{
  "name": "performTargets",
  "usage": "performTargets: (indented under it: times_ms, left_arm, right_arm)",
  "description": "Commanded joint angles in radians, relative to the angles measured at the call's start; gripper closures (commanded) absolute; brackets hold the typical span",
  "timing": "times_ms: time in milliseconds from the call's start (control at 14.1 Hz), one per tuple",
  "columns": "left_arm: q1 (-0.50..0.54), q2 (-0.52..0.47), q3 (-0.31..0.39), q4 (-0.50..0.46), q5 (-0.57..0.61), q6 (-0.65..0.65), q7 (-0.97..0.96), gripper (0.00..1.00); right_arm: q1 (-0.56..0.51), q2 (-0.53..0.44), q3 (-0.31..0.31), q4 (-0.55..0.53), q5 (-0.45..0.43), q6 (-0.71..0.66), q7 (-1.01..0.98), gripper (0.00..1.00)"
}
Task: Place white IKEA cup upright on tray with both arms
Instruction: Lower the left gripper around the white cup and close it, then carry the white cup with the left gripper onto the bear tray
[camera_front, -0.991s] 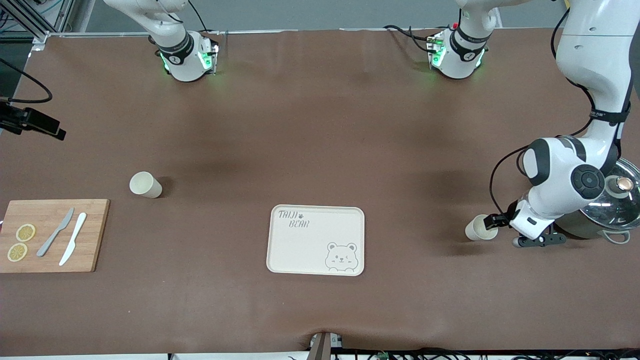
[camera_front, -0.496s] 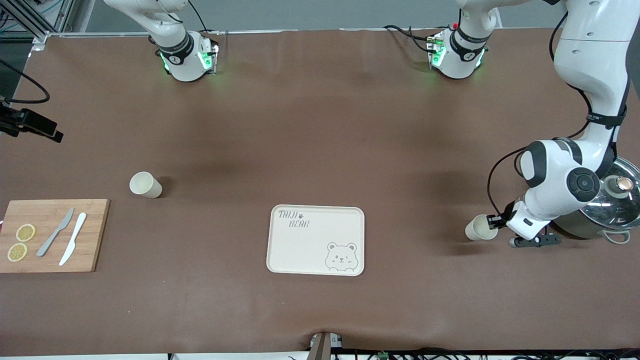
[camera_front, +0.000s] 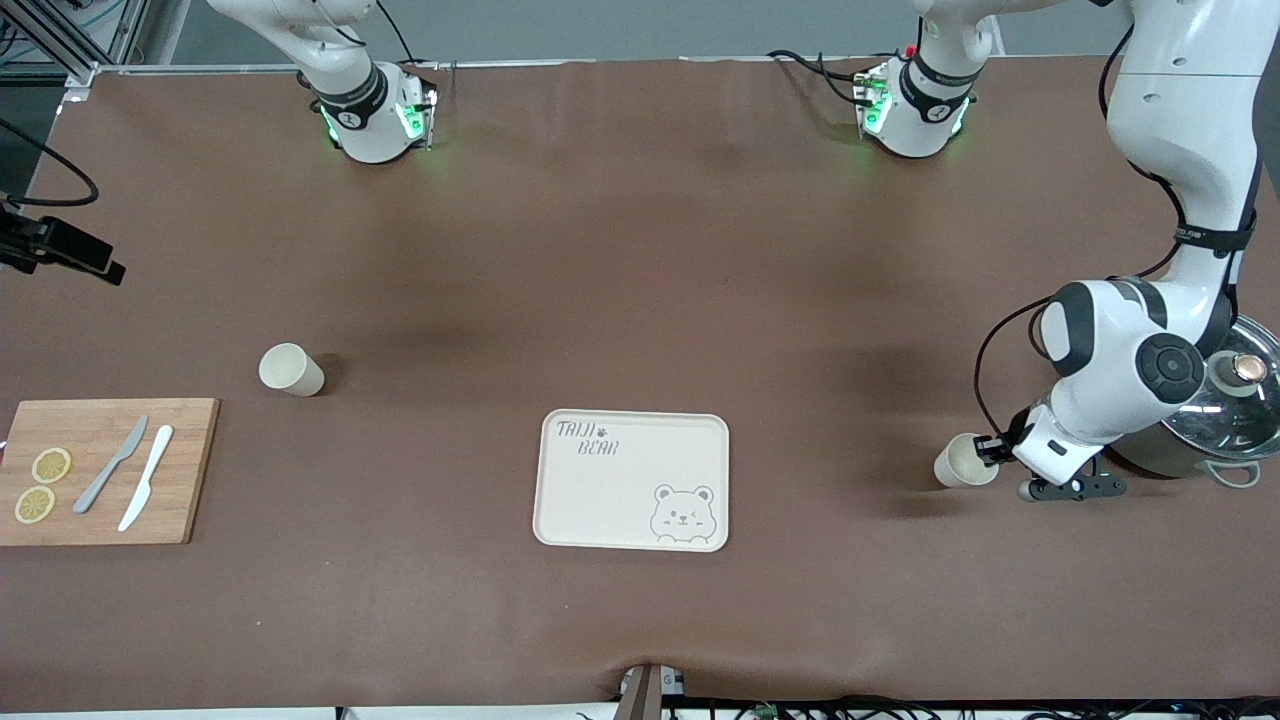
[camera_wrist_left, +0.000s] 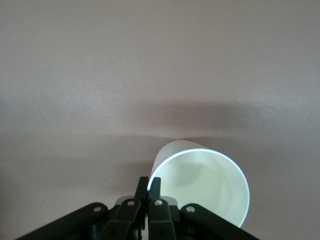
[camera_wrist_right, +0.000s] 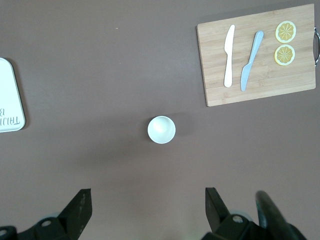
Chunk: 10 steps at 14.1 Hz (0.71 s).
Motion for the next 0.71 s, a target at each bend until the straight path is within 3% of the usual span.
performTargets:
  times_ms: [0,283,637]
  left_arm:
    - [-0.015,-0.038,-0.007,0.033,0.018,-0.071,-0.017,1.0]
    - [-0.085,-0.037,-0.014,0.133,0.017,-0.193,-0.134,1.0]
    - [-0.221,-0.035,-0.015,0.17,0.009,-0.206,-0.286,1.0]
  right_arm:
    - [-0.007,0.009,0.011,0.021,-0.013,-0.004,0.001,0.0]
    - [0.001,0.006,0.014,0.021,-0.01,-0.004,0.001,0.0]
    - [0.003,0.003,0.017,0.019,-0.008,0.02,0.001,0.0]
